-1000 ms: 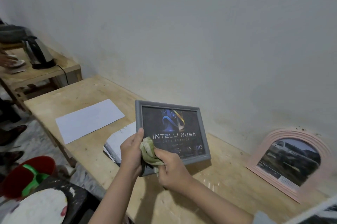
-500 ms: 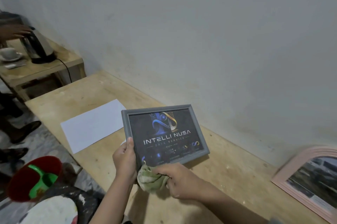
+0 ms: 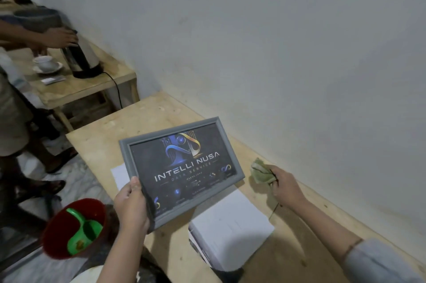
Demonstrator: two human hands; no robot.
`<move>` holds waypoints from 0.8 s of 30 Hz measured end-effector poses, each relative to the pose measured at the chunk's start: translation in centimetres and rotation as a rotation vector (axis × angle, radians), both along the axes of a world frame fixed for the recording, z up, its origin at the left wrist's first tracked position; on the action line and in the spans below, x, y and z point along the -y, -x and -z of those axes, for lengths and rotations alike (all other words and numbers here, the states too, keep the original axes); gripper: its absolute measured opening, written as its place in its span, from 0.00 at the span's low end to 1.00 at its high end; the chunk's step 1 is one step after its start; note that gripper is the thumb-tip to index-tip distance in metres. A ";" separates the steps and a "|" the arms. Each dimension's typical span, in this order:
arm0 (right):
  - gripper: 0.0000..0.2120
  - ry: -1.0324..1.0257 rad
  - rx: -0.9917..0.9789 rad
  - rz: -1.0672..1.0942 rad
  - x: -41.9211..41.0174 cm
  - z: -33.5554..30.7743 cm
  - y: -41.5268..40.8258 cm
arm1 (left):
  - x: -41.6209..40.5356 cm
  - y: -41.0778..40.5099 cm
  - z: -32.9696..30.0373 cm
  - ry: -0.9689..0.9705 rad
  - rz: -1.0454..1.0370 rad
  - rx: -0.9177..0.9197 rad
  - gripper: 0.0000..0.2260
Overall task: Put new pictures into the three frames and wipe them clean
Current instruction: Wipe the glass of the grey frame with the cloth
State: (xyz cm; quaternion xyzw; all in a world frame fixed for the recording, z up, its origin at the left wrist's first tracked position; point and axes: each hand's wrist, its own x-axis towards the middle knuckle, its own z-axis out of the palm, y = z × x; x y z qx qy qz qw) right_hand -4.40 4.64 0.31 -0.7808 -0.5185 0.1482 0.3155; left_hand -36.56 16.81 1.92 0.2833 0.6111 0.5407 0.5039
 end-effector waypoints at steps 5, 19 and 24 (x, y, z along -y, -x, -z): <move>0.27 0.147 0.033 0.021 -5.2 2.6 -1.9 | -3.1 1.9 0.9 0.002 -0.045 -0.026 0.13; 0.37 0.592 0.218 -0.003 -12.2 10.8 -4.1 | -6.3 1.6 1.3 0.087 0.011 0.005 0.14; 0.41 0.628 0.109 -0.098 -11.6 8.7 -4.3 | -6.3 0.2 1.4 0.123 0.081 0.013 0.14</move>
